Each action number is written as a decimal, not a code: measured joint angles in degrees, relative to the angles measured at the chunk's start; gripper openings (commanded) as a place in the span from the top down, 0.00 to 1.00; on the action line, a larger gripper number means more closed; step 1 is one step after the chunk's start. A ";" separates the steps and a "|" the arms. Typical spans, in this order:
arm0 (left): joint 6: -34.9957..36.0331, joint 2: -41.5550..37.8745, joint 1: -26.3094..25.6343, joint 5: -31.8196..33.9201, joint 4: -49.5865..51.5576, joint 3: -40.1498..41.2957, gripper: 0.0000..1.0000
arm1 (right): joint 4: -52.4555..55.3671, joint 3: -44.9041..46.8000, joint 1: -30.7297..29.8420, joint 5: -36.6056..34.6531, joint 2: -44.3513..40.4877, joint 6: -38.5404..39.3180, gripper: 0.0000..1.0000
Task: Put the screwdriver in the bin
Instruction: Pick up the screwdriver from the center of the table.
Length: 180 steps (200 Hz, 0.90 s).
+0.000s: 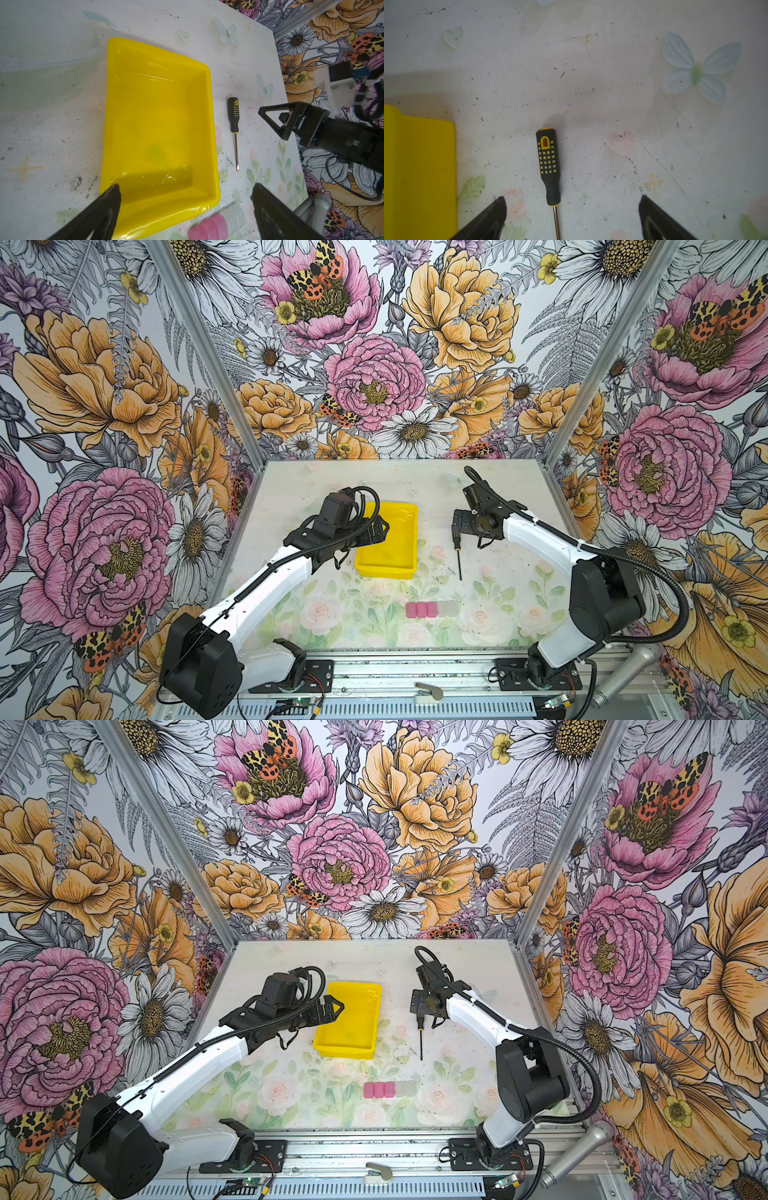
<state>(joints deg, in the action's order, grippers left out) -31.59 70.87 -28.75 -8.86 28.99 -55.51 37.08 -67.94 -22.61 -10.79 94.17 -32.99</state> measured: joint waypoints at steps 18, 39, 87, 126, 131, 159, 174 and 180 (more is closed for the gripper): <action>0.00 0.00 -0.48 0.00 0.00 0.02 0.01 | -0.02 -1.84 -0.48 0.04 2.38 -0.02 0.03; 0.00 0.00 -0.66 0.00 0.00 0.02 0.01 | -0.07 -3.85 -0.61 0.15 5.27 -0.13 0.06; 0.20 0.00 -0.66 0.04 0.00 0.02 0.01 | 0.00 -5.20 -0.63 0.17 10.56 -0.42 0.13; 0.46 0.00 -0.68 0.22 0.00 0.02 0.01 | -0.02 -5.20 -0.63 0.17 12.41 -0.22 0.23; 0.46 -0.02 -0.72 0.22 0.00 0.02 0.01 | 0.00 -5.20 -0.63 0.17 12.59 -0.26 0.23; 0.42 -0.63 -0.90 0.61 0.09 0.11 0.01 | -0.02 -5.20 -0.63 0.15 13.79 -0.02 0.30; 0.39 -1.38 -1.01 1.09 0.20 0.39 0.01 | -0.04 -5.20 -0.63 0.17 14.43 -0.02 0.34; 0.39 -1.73 -1.03 1.33 0.28 0.57 0.01 | -0.02 -5.20 -0.63 0.17 14.69 0.15 0.37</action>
<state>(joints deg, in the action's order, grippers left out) -31.20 69.14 -29.78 -7.53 29.28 -54.94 37.06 -73.14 -23.24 -10.61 108.86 -32.84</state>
